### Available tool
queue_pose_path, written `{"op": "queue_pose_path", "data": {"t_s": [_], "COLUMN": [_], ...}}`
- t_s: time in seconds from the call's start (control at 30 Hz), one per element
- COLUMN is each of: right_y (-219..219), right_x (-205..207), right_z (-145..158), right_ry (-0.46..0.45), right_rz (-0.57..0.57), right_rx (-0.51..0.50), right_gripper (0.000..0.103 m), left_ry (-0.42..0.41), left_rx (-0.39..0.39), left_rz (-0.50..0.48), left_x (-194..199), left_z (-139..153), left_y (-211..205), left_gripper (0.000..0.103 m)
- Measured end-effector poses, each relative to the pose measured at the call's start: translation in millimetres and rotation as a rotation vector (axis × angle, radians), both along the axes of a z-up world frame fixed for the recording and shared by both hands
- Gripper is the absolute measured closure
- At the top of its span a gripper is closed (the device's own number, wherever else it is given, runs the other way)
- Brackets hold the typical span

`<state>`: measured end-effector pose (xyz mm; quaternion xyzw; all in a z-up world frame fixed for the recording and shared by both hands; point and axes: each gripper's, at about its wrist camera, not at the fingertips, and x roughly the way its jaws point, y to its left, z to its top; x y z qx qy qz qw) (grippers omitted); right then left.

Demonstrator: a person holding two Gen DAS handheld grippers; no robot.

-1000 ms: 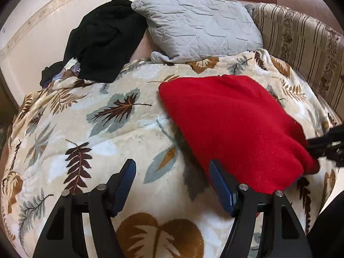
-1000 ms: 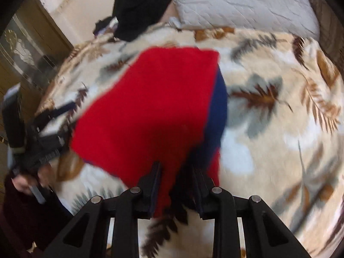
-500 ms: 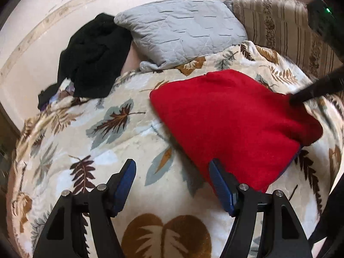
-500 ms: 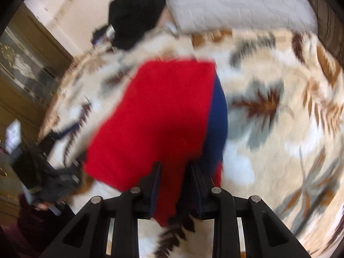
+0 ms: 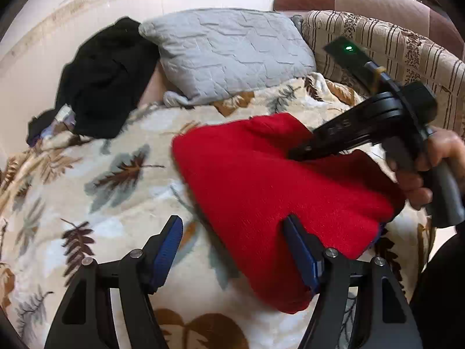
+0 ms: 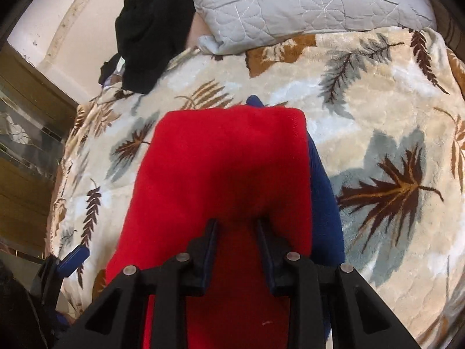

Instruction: Fold small clothes

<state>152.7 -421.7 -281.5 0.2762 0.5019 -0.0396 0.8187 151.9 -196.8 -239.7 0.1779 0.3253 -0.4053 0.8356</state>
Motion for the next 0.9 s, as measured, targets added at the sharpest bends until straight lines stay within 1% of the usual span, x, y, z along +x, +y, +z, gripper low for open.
{"op": "queue_pose_path", "data": {"t_s": [0.07,0.13,0.2,0.27,0.33,0.4,0.43,0.47,0.5,0.63,0.8,0.87,0.9], "right_y": [1,8,17,24,29,34,35,33,33,30,27,27,28], "right_x": [-11,-23,-37,-52,-61,-64,-65,-67,-68,-69,-72,-70,-67], "right_z": [12,24,35,39,34,11,-3,-5,-4,6,23,20,12], "right_ry": [-0.009,-0.039,-0.046,-0.049,-0.032,0.033,0.029,0.003,-0.01,0.009,-0.006,0.012,0.04], "right_rz": [-0.01,0.011,0.025,0.03,0.042,0.052,0.05,0.045,0.047,0.043,0.017,0.007,0.01], "right_rx": [0.021,0.022,0.004,-0.003,-0.024,-0.031,-0.015,-0.014,-0.014,-0.002,0.01,-0.001,-0.003], "right_gripper": [0.07,0.07,0.07,0.07,0.07,0.071,0.071,0.071,0.071,0.071,0.071,0.071,0.071], "left_ry": [-0.052,-0.088,-0.089,-0.077,-0.076,-0.081,-0.08,-0.089,-0.094,-0.088,-0.088,-0.087,-0.085], "left_rx": [0.02,0.035,0.038,0.034,0.035,0.038,0.042,0.046,0.046,0.045,0.046,0.046,0.045], "left_rz": [0.006,0.007,0.01,0.015,0.018,0.016,0.013,0.019,0.02,0.023,0.025,0.025,0.025], "left_x": [-7,-12,-11,-8,-8,-10,-11,-12,-12,-12,-11,-11,-11], "left_z": [1,2,2,2,2,2,1,0,1,1,1,1,1], "left_y": [-1,-2,0,1,0,0,-1,-2,-3,-2,-2,-2,-2], "left_gripper": [0.03,0.03,0.03,0.03,0.03,0.03,0.03,0.03,0.03,0.03,0.03,0.03,0.03]}}
